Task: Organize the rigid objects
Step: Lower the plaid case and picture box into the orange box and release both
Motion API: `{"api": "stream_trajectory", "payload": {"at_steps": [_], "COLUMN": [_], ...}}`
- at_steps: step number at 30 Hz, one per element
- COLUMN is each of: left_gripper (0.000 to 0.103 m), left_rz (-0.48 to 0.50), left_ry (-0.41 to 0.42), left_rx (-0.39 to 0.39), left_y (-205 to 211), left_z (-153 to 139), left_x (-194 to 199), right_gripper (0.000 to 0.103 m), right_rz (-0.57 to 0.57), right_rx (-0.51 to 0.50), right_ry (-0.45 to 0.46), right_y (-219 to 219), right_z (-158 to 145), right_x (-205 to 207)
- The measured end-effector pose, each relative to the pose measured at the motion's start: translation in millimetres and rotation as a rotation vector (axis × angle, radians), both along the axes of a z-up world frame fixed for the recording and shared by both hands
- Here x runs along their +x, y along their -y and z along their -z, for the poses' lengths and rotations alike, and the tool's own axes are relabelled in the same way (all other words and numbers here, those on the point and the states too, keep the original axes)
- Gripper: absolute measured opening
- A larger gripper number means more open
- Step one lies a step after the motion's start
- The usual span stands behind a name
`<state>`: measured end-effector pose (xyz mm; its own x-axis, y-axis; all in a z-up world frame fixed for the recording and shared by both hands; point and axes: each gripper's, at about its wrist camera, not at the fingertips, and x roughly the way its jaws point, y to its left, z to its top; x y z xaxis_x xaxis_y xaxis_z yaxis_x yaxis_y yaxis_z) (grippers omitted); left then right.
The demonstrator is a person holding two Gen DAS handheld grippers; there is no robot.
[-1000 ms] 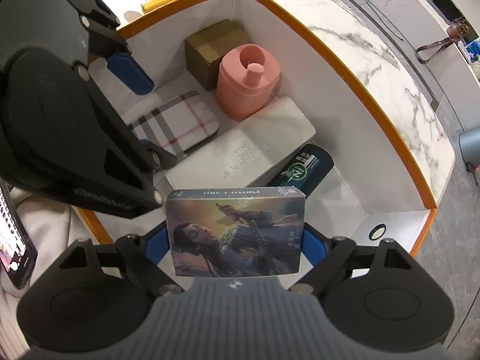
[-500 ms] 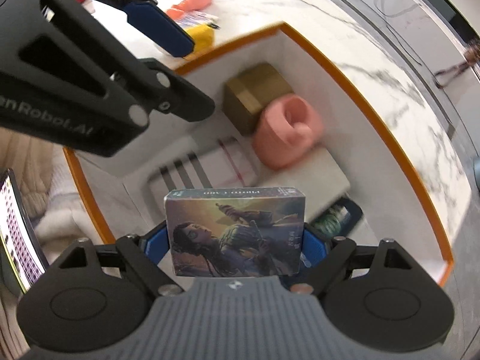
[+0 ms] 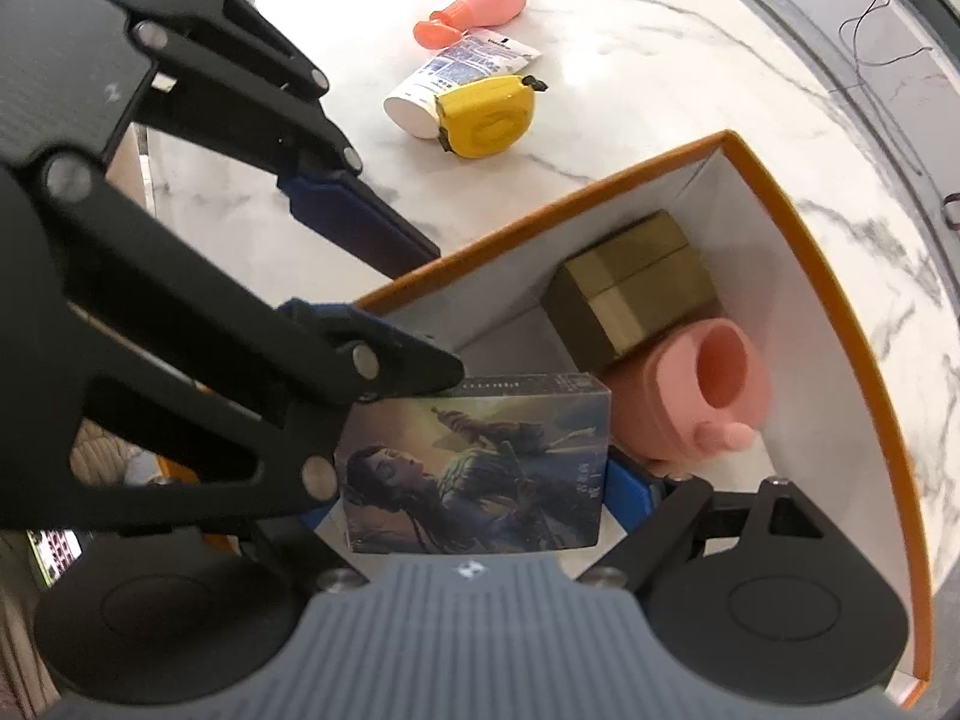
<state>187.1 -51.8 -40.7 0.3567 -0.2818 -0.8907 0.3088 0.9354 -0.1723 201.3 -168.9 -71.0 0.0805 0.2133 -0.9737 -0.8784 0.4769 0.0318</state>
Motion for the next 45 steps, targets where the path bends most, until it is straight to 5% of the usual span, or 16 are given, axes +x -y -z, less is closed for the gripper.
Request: {"api": "stream_trajectory", "payload": {"at_steps": [22, 28, 34, 42, 45], "left_gripper": [0.037, 0.037, 0.037, 0.033, 0.033], "left_rz": [-0.017, -0.023, -0.022, -0.04, -0.046], "left_ry": [-0.027, -0.031, -0.032, -0.03, -0.041], "left_rx": [-0.066, -0.071, -0.07, -0.062, -0.08], "left_y": [-10, -10, -10, -12, -15], "left_z": [4, 6, 7, 10, 10], "left_x": [0, 0, 0, 3, 5], "right_gripper": [0.085, 0.067, 0.05, 0.051, 0.058], "right_rz": [0.083, 0.258, 0.514, 0.694, 0.73], "right_rx": [0.017, 0.045, 0.157, 0.242, 0.263], "right_ry": [-0.039, -0.036, -0.127, -0.224, -0.247], "right_y": [-5, 20, 50, 56, 56], "right_z": [3, 0, 9, 28, 35], "right_x": [9, 6, 7, 10, 12]}}
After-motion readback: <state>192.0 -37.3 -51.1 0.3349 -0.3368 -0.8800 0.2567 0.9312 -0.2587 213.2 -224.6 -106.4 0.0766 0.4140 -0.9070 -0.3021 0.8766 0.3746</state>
